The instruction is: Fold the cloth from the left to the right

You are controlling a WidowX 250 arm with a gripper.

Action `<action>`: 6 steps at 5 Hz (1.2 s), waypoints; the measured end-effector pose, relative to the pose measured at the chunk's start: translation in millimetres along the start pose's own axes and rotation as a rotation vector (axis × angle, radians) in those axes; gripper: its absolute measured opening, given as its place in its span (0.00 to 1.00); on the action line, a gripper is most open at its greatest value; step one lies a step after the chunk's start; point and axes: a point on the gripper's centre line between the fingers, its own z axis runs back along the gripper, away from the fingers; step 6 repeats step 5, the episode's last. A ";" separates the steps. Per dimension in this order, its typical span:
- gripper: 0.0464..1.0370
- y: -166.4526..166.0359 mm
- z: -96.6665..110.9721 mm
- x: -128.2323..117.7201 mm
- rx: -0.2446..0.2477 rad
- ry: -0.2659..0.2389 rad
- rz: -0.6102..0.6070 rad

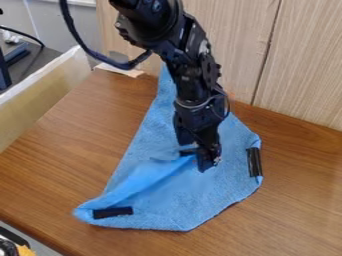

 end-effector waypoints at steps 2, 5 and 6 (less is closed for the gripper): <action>0.96 1.5 44.2 -1.8 0.049 -0.077 -0.040; 0.96 7.1 89.3 -15.4 0.119 -0.098 -0.009; 0.96 7.1 89.3 -15.4 0.119 -0.098 -0.009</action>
